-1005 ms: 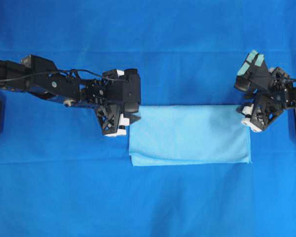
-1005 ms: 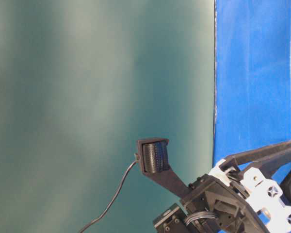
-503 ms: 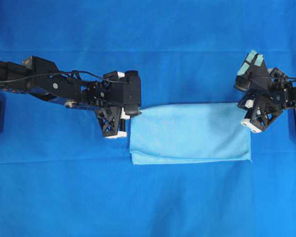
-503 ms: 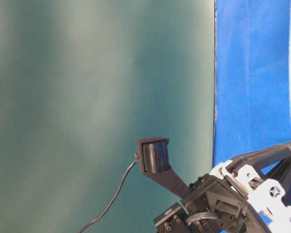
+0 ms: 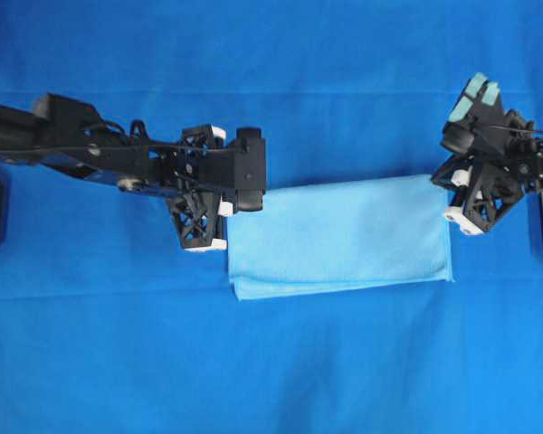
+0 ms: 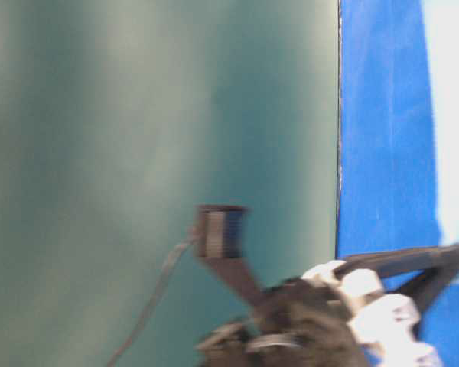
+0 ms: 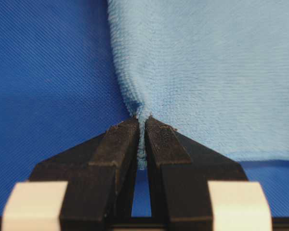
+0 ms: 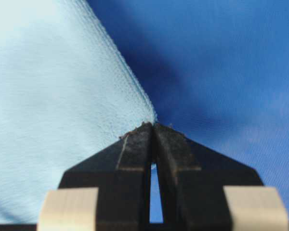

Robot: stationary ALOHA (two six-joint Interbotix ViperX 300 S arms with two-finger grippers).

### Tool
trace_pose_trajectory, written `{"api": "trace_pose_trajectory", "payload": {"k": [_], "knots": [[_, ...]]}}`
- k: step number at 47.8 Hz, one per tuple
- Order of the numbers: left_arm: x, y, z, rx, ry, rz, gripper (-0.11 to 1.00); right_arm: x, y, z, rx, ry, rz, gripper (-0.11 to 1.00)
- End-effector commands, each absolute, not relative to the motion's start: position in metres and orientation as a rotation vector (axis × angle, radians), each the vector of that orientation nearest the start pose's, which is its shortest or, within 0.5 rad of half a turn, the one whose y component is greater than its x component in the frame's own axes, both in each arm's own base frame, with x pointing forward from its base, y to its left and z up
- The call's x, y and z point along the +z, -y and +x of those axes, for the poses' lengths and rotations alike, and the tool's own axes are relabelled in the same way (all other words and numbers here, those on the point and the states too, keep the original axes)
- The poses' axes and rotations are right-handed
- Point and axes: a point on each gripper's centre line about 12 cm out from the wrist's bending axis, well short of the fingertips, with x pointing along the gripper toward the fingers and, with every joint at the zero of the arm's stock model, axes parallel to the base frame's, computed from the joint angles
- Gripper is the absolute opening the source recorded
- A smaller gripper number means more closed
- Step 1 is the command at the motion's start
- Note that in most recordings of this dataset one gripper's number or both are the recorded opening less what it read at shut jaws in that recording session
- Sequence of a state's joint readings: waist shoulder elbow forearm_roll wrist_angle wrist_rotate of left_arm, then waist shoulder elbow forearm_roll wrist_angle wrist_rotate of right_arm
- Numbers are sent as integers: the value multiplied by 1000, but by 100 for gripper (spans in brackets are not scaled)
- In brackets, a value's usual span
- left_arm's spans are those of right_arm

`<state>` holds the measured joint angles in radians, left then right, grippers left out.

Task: Fold the light blue towel.
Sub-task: 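Grasp the folded towel's left and right ends with both grippers, then lift the strip and swing the right gripper's end toward the top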

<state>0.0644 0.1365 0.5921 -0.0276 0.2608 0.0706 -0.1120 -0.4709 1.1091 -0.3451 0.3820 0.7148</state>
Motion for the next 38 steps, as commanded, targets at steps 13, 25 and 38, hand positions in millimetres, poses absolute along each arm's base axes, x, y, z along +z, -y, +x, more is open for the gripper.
{"api": "trace_pose_trajectory", "payload": {"k": [13,25,38], "knots": [[213,-22,372,28,-868,11,4,229,26,219,-360,-768,324,1],[253,-20,363,23,-795,27,4,262,28,208,-366,-684,327,1],[256,-22,362,27,-781,26,4,262,32,209,-387,-678,298,1]]}}
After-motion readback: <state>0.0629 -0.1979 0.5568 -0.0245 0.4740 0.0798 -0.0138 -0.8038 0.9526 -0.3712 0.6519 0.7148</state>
